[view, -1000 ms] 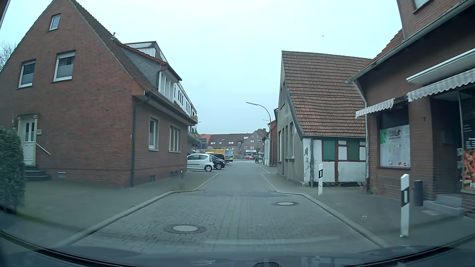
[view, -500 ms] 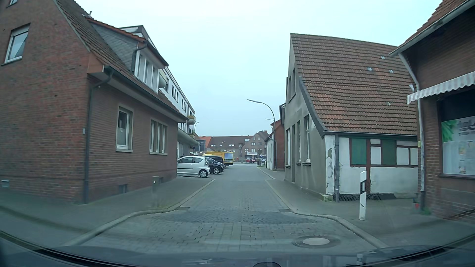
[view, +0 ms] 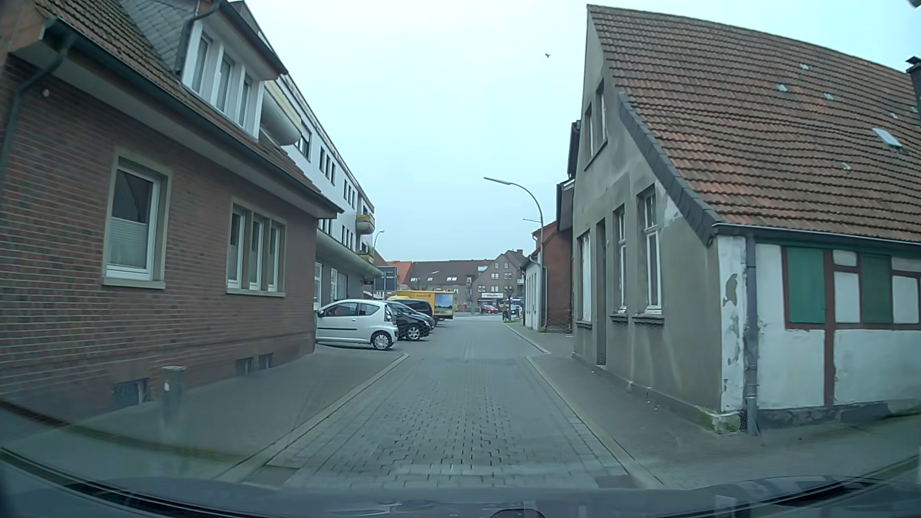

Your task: Follow the waypoints while adhering to traffic rules and regulations

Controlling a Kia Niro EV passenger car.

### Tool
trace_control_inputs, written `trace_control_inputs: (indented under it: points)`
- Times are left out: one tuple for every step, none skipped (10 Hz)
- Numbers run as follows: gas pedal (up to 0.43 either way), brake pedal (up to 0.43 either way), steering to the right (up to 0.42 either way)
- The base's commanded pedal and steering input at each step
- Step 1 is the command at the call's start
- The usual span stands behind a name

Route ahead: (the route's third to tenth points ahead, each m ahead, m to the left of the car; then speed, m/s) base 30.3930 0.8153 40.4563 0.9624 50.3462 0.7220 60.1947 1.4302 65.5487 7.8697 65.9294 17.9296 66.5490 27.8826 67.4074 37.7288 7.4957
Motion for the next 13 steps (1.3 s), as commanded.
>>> trace_control_inputs:
  points:
    - [0.177,0.000,-0.004]
    - [0.177,0.000,-0.004]
    - [0.177,0.000,-0.002]
    - [0.157,0.000,-0.003]
    - [0.138,0.000,0.001]
    - [0.138,0.000,0.013]
    - [0.138,0.000,0.015]
    - [0.138,0.000,0.013]
    - [0.138,0.000,0.014]
    - [0.138,0.000,0.014]
    - [0.138,0.000,0.014]
    - [0.138,0.000,0.014]
    - [0.138,0.000,0.011]
